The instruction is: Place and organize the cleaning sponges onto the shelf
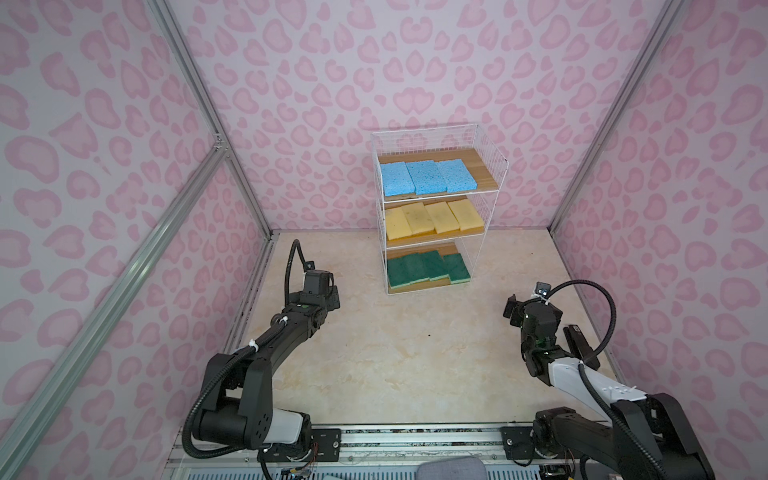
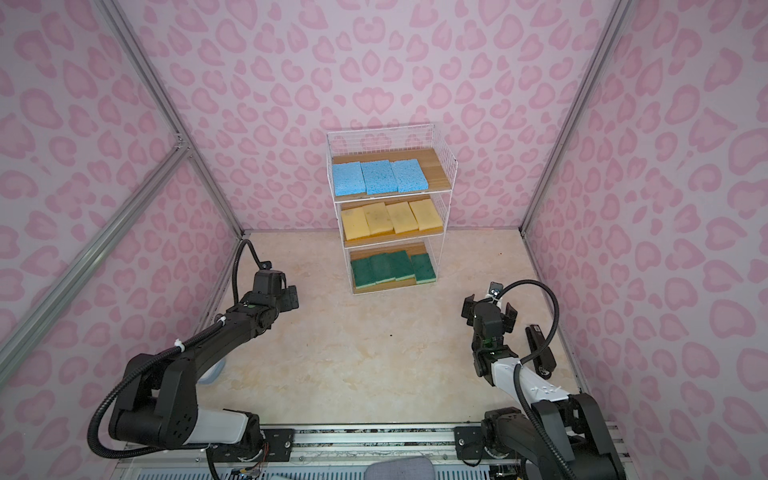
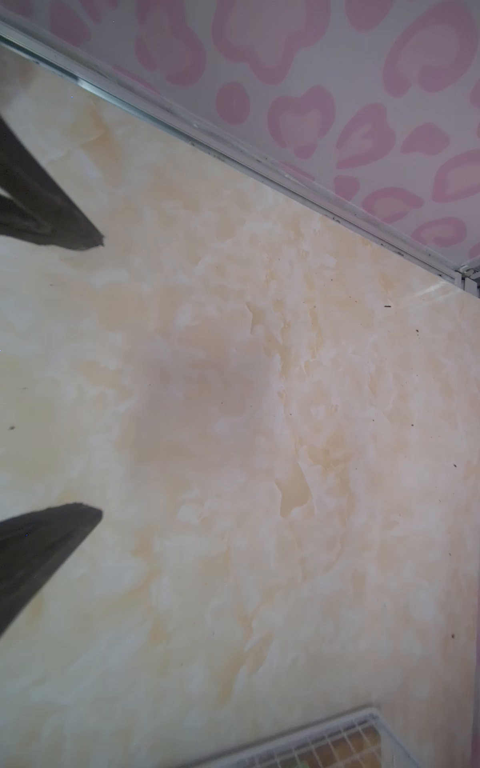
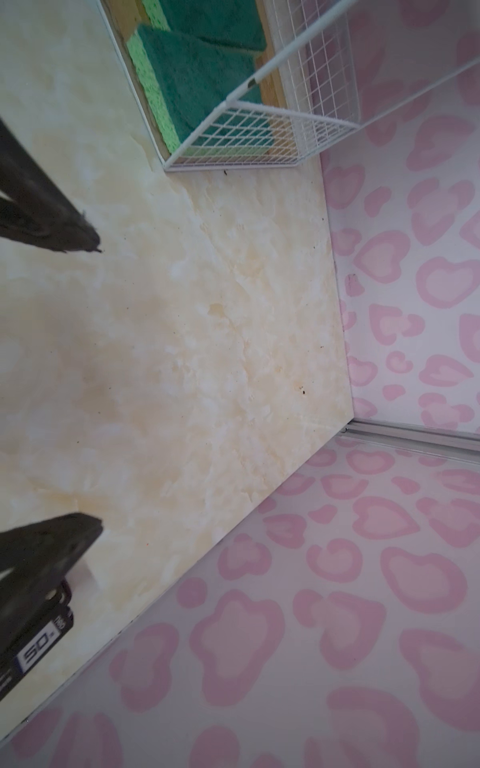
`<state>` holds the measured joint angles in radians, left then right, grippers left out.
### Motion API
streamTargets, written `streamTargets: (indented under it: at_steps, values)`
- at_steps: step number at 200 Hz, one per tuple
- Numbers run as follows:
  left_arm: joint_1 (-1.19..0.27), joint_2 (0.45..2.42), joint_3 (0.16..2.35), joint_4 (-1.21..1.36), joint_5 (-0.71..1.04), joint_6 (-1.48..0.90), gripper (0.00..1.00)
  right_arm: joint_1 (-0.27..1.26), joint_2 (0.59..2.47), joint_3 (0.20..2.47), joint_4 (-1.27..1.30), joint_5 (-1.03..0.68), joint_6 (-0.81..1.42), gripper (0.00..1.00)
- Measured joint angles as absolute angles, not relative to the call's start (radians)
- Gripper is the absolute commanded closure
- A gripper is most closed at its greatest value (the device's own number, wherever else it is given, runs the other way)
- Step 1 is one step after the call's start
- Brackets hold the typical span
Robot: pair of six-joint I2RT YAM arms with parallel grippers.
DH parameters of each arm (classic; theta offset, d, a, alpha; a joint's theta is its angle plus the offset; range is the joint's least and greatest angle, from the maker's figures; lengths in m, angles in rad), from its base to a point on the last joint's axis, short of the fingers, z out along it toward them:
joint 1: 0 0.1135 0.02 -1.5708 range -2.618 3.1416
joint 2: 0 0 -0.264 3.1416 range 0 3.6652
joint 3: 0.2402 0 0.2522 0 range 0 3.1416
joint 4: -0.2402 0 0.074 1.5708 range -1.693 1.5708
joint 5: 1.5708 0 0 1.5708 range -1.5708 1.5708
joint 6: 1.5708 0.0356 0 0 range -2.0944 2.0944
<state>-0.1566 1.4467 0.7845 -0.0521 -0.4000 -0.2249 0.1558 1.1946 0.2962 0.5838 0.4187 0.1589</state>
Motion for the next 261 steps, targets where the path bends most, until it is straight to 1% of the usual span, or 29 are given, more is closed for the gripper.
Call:
streamTargets:
  at_steps: [23, 52, 74, 97, 114, 139, 165, 180, 207, 221, 244, 247, 248, 249, 251, 253, 261]
  values:
    - [-0.113, 1.468, 0.736, 0.094, -0.363, -0.186, 0.04, 0.145, 1.287, 0.253, 0.713, 0.443, 0.130, 0.01]
    - [-0.061, 1.515, 0.685, 0.238, -0.297, -0.154, 0.04, 0.122, 1.334, 0.244, 0.859, 0.462, 0.089, 0.01]
    - [-0.015, 1.510, 0.619, 0.341, -0.261, -0.133, 0.04, 0.091, 1.425, 0.189, 1.013, 0.460, 0.086, 0.01]
    - [0.028, 1.472, 0.534, 0.463, -0.239, -0.132, 0.04, 0.097, 1.487, 0.170, 1.126, 0.440, 0.061, 0.01]
    - [0.032, 1.464, 0.484, 0.559, -0.214, -0.131, 0.04, 0.098, 1.493, 0.178, 1.164, 0.412, 0.053, 0.01]
    - [0.025, 1.450, 0.414, 0.677, -0.184, -0.121, 0.04, 0.096, 1.575, 0.177, 1.247, 0.388, 0.036, 0.01]
    - [0.025, 1.435, 0.318, 0.815, -0.188, -0.120, 0.03, 0.098, 1.537, 0.149, 1.285, 0.361, 0.023, 0.01]
    - [0.011, 1.435, 0.301, 0.857, -0.204, -0.111, 0.00, 0.101, 1.565, 0.124, 1.349, 0.338, 0.013, 0.01]
    - [-0.031, 1.433, 0.258, 0.971, -0.236, -0.095, 0.07, 0.122, 1.607, 0.097, 1.423, 0.308, -0.022, 0.00]
    - [-0.037, 1.452, 0.253, 1.006, -0.254, -0.088, 0.13, 0.151, 1.608, 0.113, 1.430, 0.305, -0.050, 0.00]
    - [-0.038, 1.468, 0.287, 1.005, -0.263, -0.079, 0.14, 0.176, 1.591, 0.139, 1.418, 0.300, -0.075, 0.01]
    - [-0.038, 1.468, 0.287, 1.010, -0.265, -0.079, 0.13, 0.175, 1.589, 0.142, 1.412, 0.303, -0.076, 0.00]
    - [-0.038, 1.468, 0.287, 1.010, -0.266, -0.079, 0.12, 0.175, 1.588, 0.143, 1.411, 0.304, -0.076, 0.01]
    - [-0.038, 1.468, 0.287, 1.011, -0.267, -0.079, 0.05, 0.175, 1.586, 0.145, 1.408, 0.307, -0.078, 0.01]
    - [-0.038, 1.468, 0.287, 1.012, -0.269, -0.079, 0.00, 0.175, 1.584, 0.148, 1.404, 0.308, -0.078, 0.01]
    - [-0.038, 1.468, 0.287, 1.011, -0.271, -0.079, 0.02, 0.174, 1.583, 0.150, 1.400, 0.311, -0.079, 0.01]
    - [-0.039, 1.468, 0.287, 1.011, -0.276, -0.076, 0.02, 0.168, 1.575, 0.167, 1.374, 0.321, -0.081, 0.01]
